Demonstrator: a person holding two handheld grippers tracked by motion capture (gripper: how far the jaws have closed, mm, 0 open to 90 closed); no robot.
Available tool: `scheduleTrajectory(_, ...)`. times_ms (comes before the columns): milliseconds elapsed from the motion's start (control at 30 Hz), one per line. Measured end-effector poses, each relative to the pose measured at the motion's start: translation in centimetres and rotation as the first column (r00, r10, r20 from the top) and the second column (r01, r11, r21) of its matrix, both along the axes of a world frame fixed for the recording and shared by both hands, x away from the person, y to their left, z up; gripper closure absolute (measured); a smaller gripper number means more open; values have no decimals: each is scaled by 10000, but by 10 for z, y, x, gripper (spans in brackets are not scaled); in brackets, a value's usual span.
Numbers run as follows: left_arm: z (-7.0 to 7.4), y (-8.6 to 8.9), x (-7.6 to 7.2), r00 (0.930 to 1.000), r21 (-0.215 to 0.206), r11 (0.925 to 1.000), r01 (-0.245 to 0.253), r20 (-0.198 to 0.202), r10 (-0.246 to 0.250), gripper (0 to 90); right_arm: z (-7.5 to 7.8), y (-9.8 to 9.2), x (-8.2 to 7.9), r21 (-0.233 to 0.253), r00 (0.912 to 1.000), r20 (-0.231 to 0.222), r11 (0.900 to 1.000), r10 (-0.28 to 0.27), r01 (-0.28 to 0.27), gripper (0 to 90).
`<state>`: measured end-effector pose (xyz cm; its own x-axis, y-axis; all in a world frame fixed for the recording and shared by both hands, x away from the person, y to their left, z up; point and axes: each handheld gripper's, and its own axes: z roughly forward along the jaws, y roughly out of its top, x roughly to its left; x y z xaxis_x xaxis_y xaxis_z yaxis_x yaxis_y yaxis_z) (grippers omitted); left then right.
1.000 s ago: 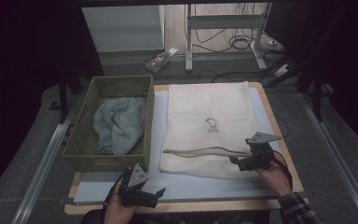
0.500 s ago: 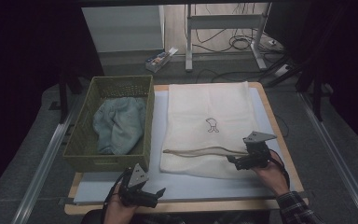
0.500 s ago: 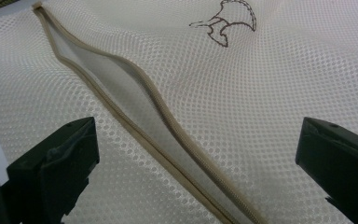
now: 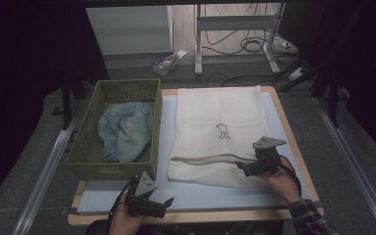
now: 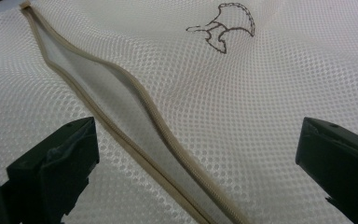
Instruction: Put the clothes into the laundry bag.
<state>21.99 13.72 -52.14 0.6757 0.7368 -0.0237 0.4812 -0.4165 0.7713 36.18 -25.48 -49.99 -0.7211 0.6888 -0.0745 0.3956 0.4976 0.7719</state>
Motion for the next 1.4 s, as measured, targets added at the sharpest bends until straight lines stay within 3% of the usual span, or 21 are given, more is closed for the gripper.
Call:
scheduleTrajectory(500,0,0,0,10000,48,10000,0,-12,0,31,0,11,7,112,9999,90,9999,-116,115,0)
scheduleTrajectory(900,-1,-1,1,10000,128,9999,21,-29,-21,31,-3,20,12,-63,9995,278,9999,-155,157,0)
scheduleTrajectory(1400,-1,-1,0,10000,155,9999,30,-33,-29,31,-18,28,21,-1066,9996,87,9940,-250,258,0)
